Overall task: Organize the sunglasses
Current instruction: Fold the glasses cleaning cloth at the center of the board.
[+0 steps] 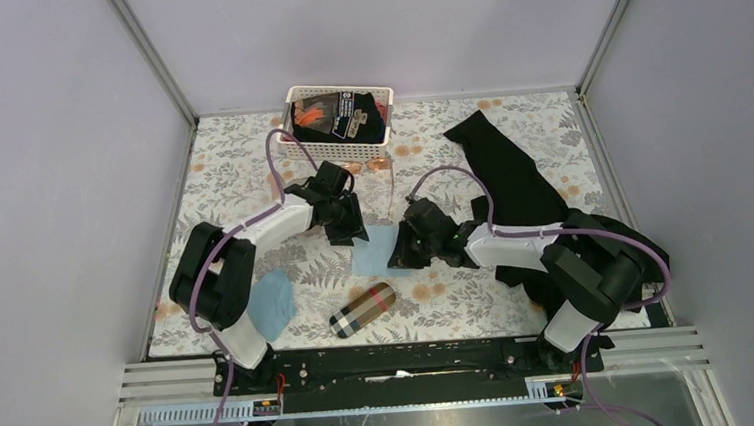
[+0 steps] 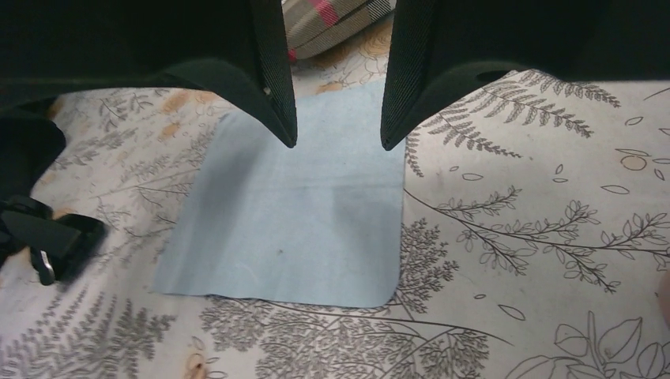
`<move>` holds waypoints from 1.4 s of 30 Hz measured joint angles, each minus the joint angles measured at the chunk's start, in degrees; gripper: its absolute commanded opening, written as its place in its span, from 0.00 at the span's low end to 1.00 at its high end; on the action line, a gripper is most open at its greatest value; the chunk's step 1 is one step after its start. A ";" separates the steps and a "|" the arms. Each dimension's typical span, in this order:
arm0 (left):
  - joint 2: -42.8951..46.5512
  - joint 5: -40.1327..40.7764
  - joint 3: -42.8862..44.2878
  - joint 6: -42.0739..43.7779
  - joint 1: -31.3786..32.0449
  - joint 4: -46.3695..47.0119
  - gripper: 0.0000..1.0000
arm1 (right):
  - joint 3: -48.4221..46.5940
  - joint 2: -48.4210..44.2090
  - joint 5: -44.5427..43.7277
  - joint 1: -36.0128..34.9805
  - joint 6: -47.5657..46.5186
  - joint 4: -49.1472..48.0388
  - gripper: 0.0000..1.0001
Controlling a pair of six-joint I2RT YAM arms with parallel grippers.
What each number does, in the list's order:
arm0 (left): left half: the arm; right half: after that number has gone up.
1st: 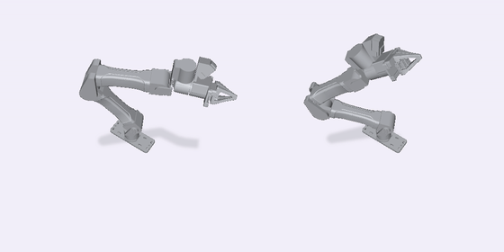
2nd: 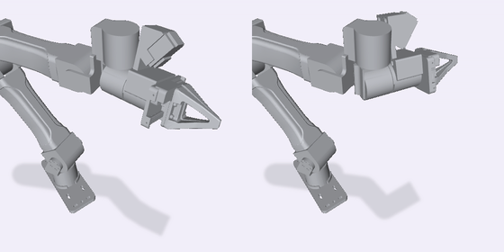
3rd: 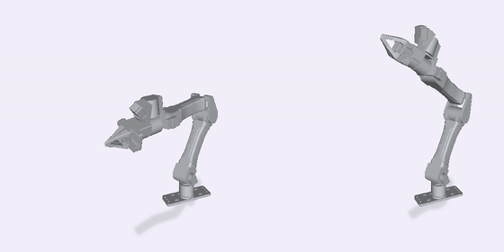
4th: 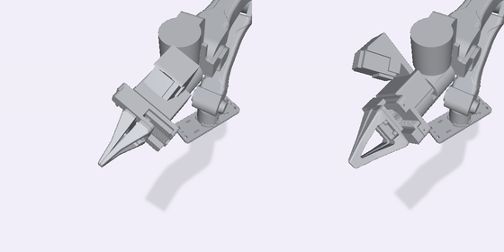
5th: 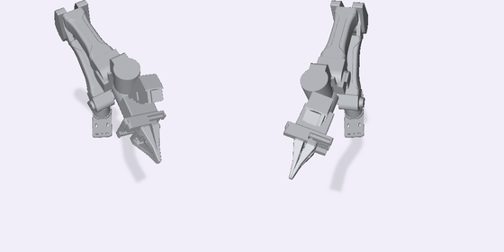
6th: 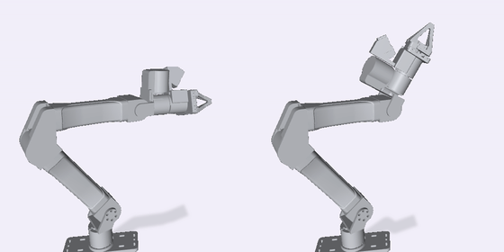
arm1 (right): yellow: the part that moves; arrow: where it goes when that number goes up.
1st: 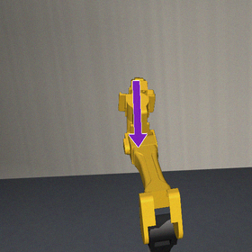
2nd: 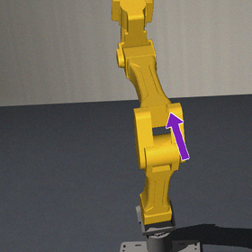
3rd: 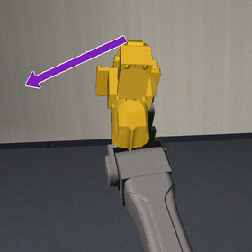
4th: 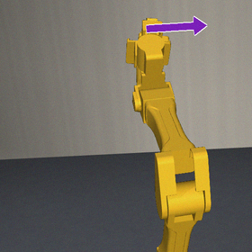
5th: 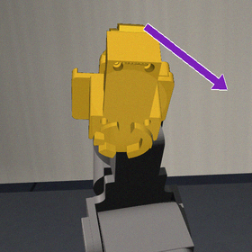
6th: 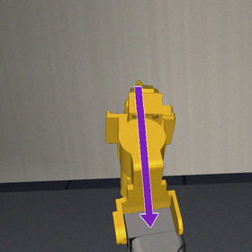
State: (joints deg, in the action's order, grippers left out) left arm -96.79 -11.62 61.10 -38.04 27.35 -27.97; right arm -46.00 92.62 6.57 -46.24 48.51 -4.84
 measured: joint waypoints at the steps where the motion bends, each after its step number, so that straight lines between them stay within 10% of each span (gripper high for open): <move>1: -0.83 0.31 0.20 0.00 -0.02 0.02 0.48 | 0.35 0.37 0.59 -0.37 0.28 -0.68 0.16; 13: 1.51 0.66 0.17 0.50 -0.02 -0.13 0.53 | 6.34 -2.19 -1.68 -0.61 1.51 1.18 0.20; 21: 1.49 1.97 3.34 3.52 -0.02 -0.61 0.74 | 2.40 -7.13 -7.67 1.31 -2.78 7.87 0.36; 42: -11.80 0.74 11.47 15.13 -5.31 -0.96 0.61 | -15.78 12.13 -5.25 11.43 -16.94 9.90 0.42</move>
State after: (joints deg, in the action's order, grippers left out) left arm -108.60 -10.87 72.58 -22.92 22.04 -28.93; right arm -61.78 104.75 1.32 -34.81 31.57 5.06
